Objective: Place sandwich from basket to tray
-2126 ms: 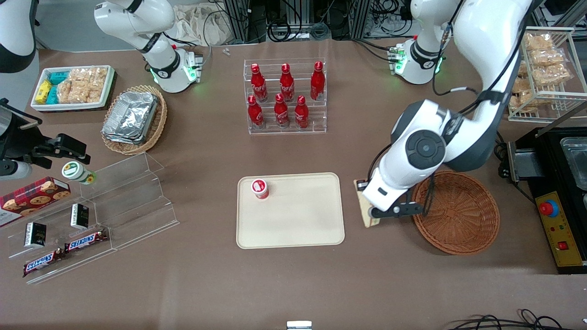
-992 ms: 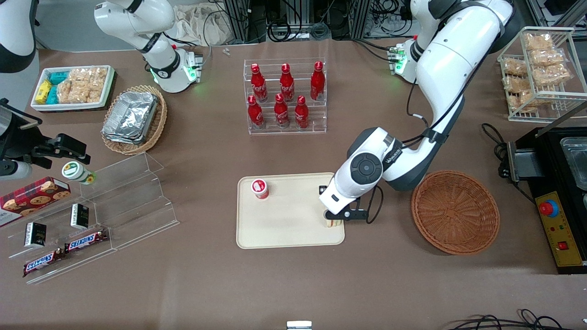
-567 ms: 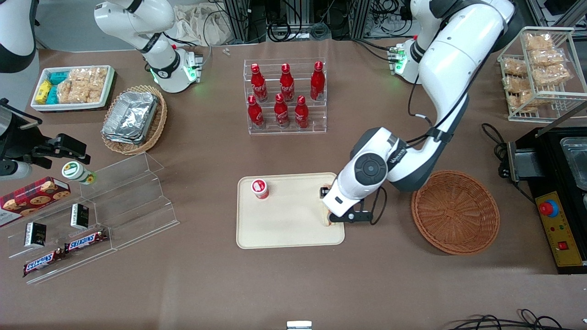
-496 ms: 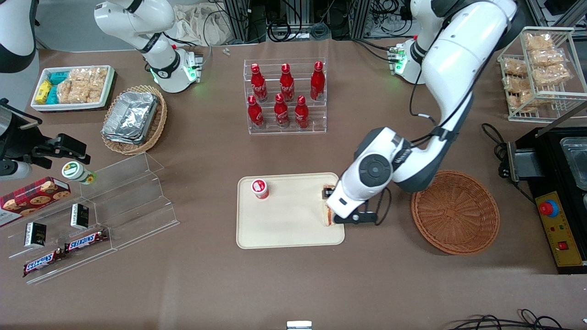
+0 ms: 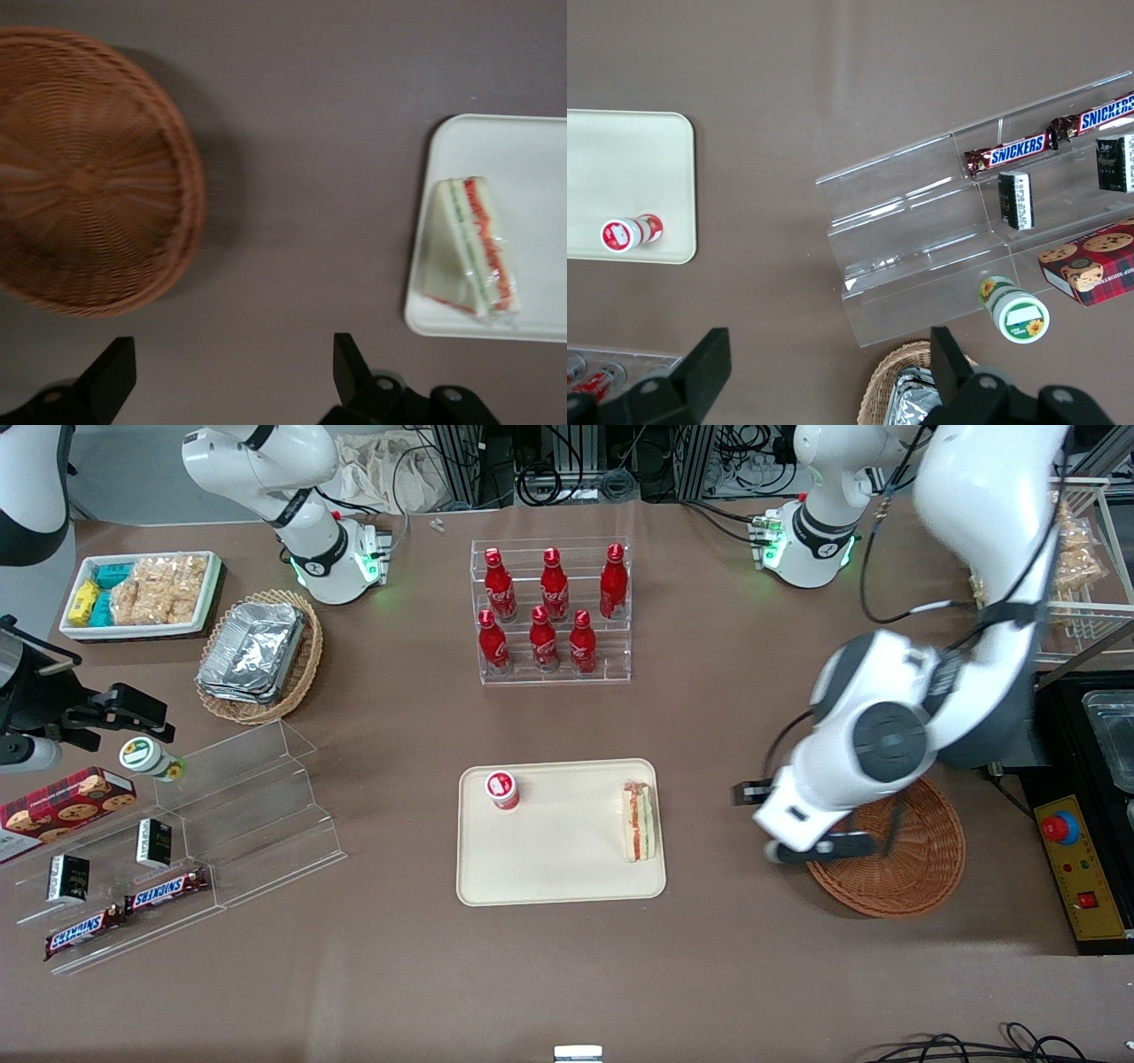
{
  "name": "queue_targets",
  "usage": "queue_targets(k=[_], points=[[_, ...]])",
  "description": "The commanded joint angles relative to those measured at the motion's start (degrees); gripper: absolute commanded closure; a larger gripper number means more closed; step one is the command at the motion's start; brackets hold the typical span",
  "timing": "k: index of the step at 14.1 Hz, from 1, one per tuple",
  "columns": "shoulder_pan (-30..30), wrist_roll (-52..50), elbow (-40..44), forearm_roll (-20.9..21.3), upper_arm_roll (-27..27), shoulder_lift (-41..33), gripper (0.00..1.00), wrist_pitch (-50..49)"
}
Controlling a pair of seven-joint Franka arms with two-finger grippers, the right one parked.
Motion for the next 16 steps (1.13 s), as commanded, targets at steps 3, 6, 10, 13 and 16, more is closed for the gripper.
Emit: queue_targets(k=[3, 6, 10, 13, 16], points=[[8.2, 2.9, -1.0, -0.3, -0.4, -7.5, 0.01, -3.3], [12.4, 3.2, -1.0, -0.7, -0.5, -10.7, 0.01, -6.4], [13.2, 2.7, -1.0, -0.5, -0.3, -10.9, 0.01, -6.5], [15.4, 3.0, -1.1, -1.0, -0.3, -11.0, 0.01, -7.2], [15.4, 3.4, -1.1, -0.6, -0.3, -10.9, 0.01, -6.7]])
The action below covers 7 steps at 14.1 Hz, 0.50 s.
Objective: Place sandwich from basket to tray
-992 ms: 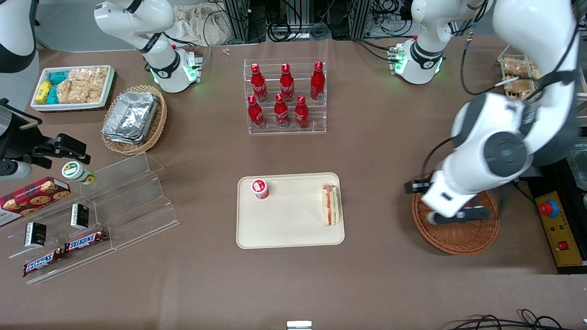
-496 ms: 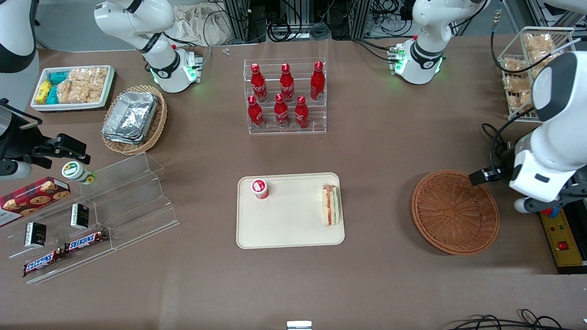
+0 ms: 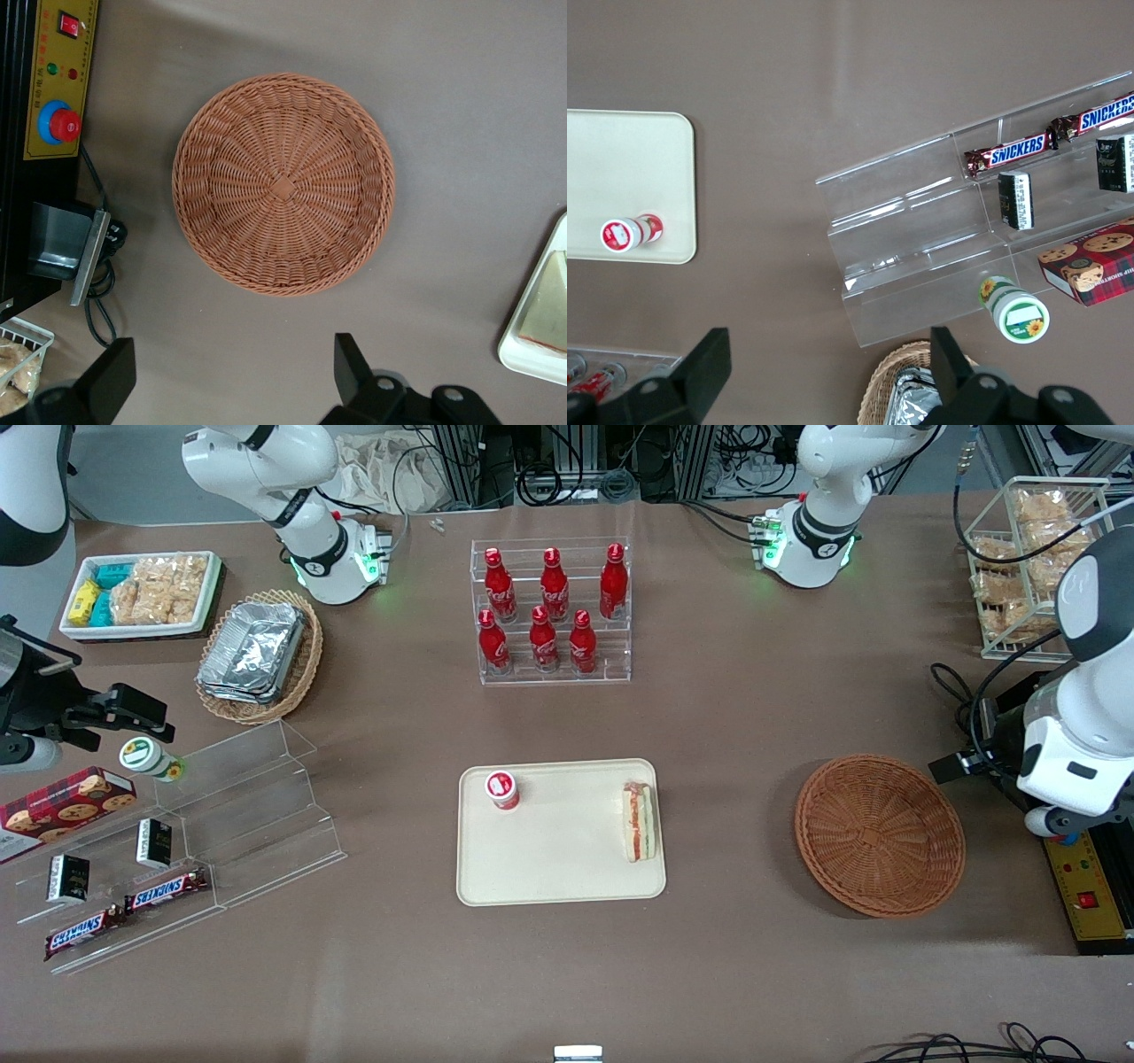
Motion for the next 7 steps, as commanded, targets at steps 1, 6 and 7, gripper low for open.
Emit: queue_targets(k=[1, 6, 7], points=[[0.6, 1.3, -0.7, -0.3, -0.5, -0.7, 0.01, 0.1], [-0.8, 5.7, -0.7, -1.7, 3.4, -0.7, 0.01, 1.1], [-2.8, 7.1, -0.6, -3.9, 5.6, -0.9, 0.01, 1.3]])
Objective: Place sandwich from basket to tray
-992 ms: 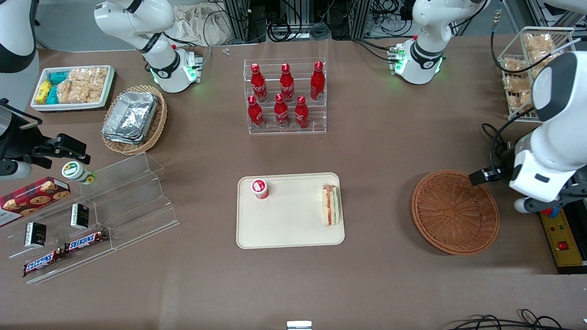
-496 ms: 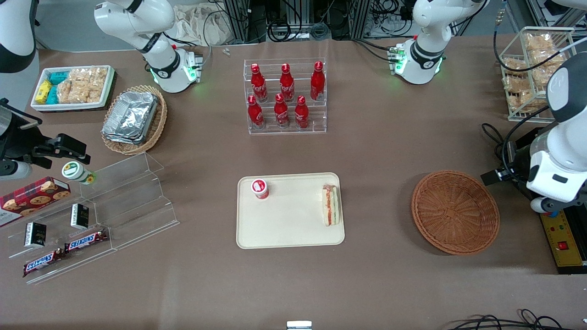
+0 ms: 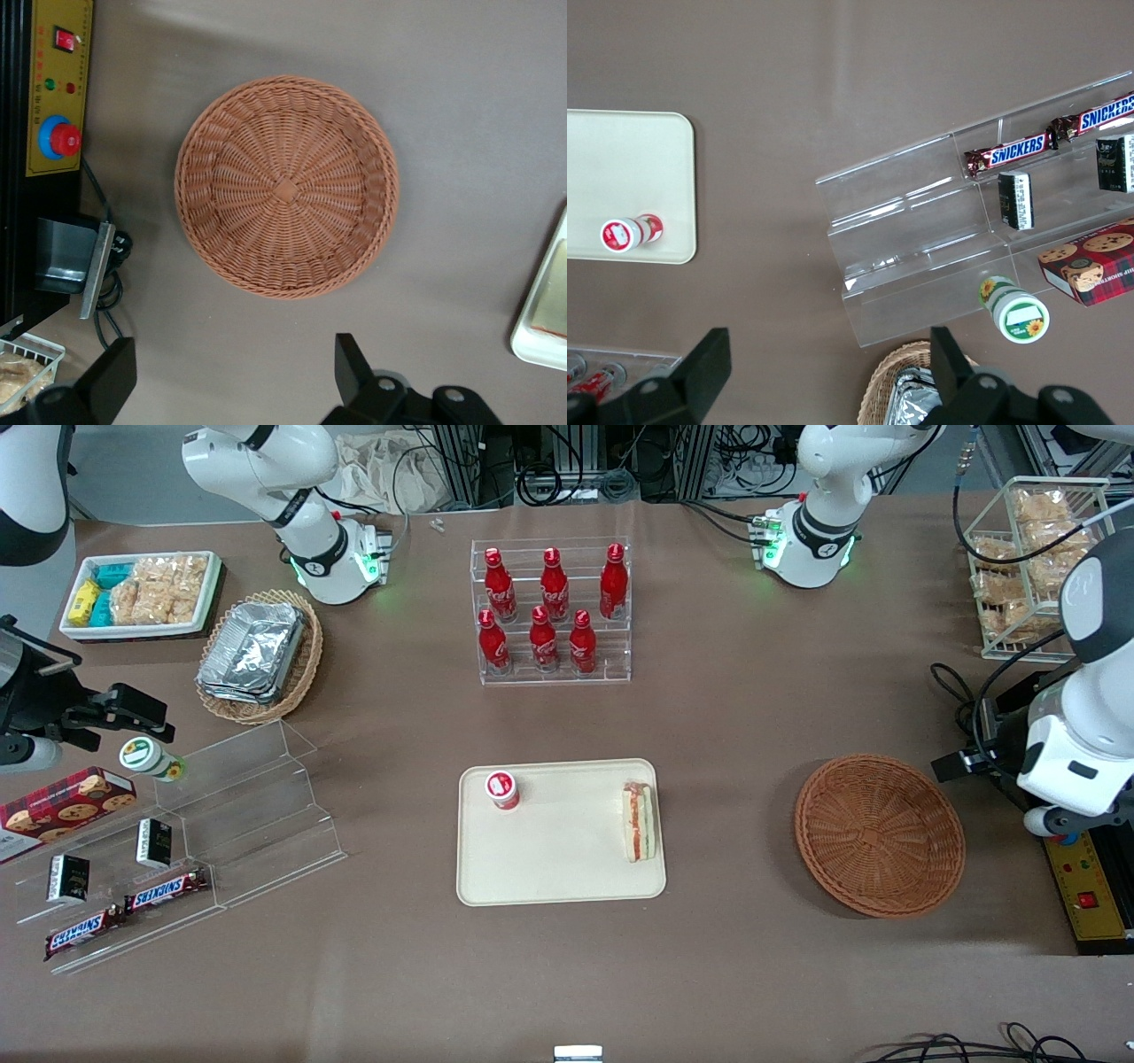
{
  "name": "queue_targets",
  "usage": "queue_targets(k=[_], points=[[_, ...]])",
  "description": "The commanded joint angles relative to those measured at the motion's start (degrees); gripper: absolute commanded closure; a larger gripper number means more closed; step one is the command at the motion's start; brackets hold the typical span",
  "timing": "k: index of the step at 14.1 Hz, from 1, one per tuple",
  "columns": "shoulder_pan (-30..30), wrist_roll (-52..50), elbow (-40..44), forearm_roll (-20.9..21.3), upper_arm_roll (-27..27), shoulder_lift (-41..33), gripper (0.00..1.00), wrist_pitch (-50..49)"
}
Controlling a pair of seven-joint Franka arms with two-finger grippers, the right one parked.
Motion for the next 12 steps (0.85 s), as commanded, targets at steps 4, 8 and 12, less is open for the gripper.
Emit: queue_targets(k=[4, 8, 12], points=[[-11.2, 11.9, -0.5, -8.8, 17.4, -1.8, 0.01, 1.2], [-14.4, 12.1, 1.9, -8.5, 20.2, 0.3, 0.01, 0.7], [-13.1, 12.7, 2.0, -8.8, 20.2, 0.3, 0.01, 0.3]])
